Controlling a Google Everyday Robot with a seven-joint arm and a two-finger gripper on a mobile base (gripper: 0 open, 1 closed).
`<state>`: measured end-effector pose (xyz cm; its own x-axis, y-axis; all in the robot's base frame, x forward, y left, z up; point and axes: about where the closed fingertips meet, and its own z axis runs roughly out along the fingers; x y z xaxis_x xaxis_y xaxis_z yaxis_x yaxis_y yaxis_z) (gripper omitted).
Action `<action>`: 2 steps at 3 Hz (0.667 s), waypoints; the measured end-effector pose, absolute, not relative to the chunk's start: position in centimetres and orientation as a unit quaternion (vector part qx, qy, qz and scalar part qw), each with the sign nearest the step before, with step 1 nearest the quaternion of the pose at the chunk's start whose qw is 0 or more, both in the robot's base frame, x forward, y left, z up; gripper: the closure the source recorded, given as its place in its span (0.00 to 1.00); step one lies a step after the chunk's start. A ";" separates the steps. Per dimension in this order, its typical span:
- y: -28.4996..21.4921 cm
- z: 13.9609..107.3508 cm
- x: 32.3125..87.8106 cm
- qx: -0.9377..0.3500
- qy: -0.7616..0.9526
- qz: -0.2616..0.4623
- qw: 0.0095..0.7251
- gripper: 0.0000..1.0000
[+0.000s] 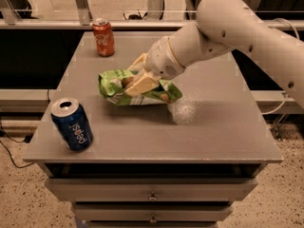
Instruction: Move green rice chip bag near pepsi can
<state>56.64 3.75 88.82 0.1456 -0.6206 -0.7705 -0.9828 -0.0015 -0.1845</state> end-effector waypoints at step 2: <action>4.2 88.0 57.3 -0.665 0.605 0.251 0.359 0.39</action>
Offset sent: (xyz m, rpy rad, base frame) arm 0.0114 0.0013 -0.0109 -0.0086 0.0137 -0.0021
